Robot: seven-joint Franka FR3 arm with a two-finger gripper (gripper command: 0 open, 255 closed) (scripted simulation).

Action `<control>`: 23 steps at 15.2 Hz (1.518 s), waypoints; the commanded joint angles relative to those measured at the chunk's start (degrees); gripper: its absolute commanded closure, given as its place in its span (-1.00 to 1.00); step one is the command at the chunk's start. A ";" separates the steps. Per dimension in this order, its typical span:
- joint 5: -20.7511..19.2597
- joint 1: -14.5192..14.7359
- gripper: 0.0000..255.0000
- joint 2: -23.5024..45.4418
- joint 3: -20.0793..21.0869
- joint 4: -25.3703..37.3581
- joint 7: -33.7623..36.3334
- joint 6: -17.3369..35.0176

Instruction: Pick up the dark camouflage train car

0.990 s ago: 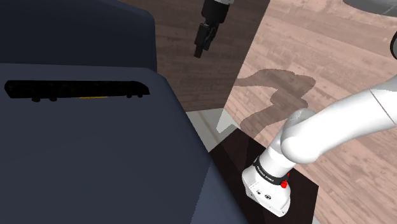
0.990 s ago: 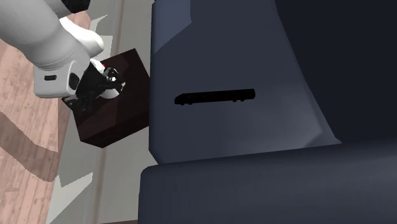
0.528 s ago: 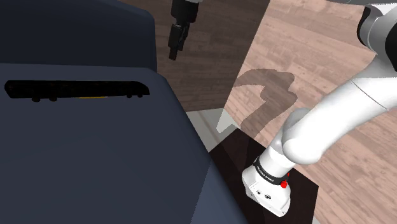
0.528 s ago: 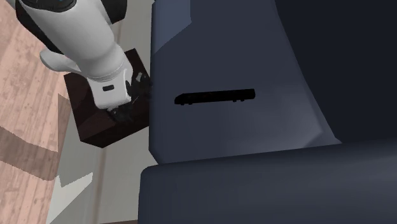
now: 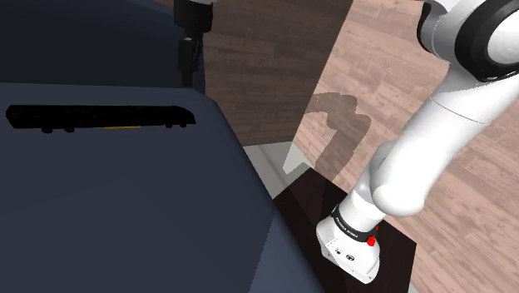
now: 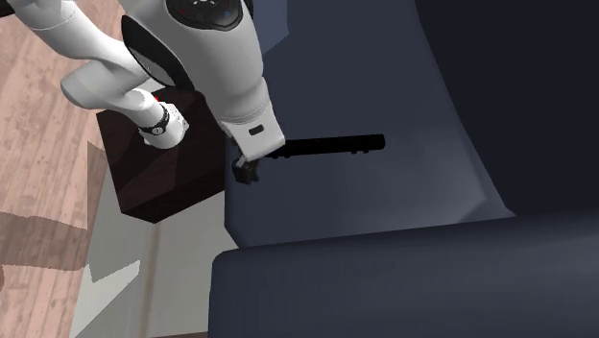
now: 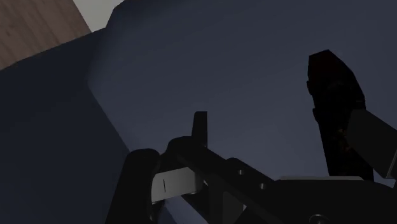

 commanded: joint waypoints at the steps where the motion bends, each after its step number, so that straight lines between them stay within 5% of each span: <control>1: -1.00 1.35 -1.00 3.87 1.38 3.70 -0.38 -0.43; 12: -7.86 10.62 -1.00 23.50 6.71 25.18 -3.63 -5.94; 21: -7.78 9.98 -1.00 23.05 6.54 18.64 -3.45 0.13; 22: -7.78 9.96 1.00 23.05 6.54 18.59 -3.46 0.19; 23: -7.79 9.97 1.00 23.08 6.53 18.60 -3.45 0.20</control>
